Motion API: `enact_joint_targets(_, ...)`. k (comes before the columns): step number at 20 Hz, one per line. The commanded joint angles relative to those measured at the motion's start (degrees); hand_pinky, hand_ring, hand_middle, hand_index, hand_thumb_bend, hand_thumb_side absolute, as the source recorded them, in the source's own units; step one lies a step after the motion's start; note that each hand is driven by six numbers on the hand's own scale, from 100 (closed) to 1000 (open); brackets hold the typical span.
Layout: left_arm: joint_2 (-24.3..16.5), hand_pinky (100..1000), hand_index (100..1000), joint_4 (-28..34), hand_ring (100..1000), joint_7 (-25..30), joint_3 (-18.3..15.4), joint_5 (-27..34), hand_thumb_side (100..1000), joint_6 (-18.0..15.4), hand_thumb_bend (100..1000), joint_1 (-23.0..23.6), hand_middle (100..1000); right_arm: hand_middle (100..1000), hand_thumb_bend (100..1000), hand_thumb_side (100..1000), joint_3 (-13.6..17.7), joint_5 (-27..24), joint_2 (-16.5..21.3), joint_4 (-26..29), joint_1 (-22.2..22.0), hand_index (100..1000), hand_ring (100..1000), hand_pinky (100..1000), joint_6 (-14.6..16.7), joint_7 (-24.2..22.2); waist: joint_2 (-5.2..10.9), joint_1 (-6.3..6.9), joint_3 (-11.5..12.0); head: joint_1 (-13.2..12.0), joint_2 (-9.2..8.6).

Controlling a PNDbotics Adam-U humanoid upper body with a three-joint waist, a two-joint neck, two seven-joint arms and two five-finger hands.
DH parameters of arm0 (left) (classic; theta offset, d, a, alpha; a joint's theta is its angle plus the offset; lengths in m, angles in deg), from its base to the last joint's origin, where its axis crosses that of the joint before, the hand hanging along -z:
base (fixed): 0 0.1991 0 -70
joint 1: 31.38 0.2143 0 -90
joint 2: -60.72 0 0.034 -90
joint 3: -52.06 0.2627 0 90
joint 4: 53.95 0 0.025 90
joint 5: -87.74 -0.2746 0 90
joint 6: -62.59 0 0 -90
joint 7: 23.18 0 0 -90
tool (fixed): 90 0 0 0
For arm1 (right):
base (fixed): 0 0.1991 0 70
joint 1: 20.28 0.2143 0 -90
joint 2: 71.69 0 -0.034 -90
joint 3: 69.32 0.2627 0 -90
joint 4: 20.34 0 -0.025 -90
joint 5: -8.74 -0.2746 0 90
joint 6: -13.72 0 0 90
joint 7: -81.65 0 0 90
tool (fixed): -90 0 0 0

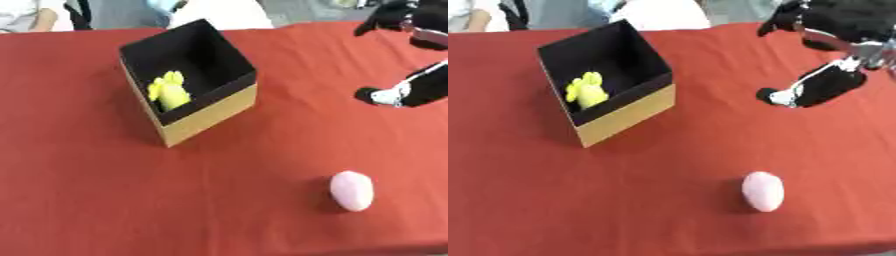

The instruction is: Pick up objects on the table and place them in the box.

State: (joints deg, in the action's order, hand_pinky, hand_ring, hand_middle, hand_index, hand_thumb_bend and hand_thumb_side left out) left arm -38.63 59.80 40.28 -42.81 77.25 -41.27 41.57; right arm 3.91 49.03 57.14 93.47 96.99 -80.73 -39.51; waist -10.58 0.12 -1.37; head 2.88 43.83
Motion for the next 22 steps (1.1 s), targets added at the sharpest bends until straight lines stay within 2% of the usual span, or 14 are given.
enact_joint_targets(1,-2.1,546,817,0.8,808,-0.1,-0.8,-0.4,317,0.1,100,-0.2,675,797,435,605,-0.3,-0.9,2.4,0.8,-0.9,885,864,839,0.0,2.2,1.03,-0.01,-0.2,-0.4,0.29)
enact_joint_targets(7,-2.1,546,817,0.8,808,-0.1,-0.7,-0.4,319,0.1,100,-0.1,675,767,419,589,-2.7,-3.6,2.3,0.8,-3.4,862,842,821,0.8,5.2,1.15,0.05,-0.4,-0.1,0.29)
enact_joint_targets(15,-2.1,545,817,0.8,808,0.0,-0.6,-0.4,319,0.2,100,0.1,674,751,381,631,-5.1,-7.1,2.3,0.8,-6.4,848,834,821,1.8,8.4,1.26,0.04,-0.4,0.0,0.29)
enact_joint_targets(19,-2.4,545,818,0.8,808,0.0,-0.6,-0.5,314,0.2,100,0.2,674,758,380,678,-6.5,-9.0,3.1,0.8,-8.2,856,840,827,3.3,9.6,1.41,-0.05,-0.3,-0.1,0.29)
enact_joint_targets(22,-2.6,545,818,0.8,808,0.1,-0.5,-0.5,314,0.3,100,0.2,674,753,375,681,-7.3,-11.0,3.8,0.8,-8.5,850,835,823,5.0,10.3,1.44,-0.14,-0.3,0.0,0.29)
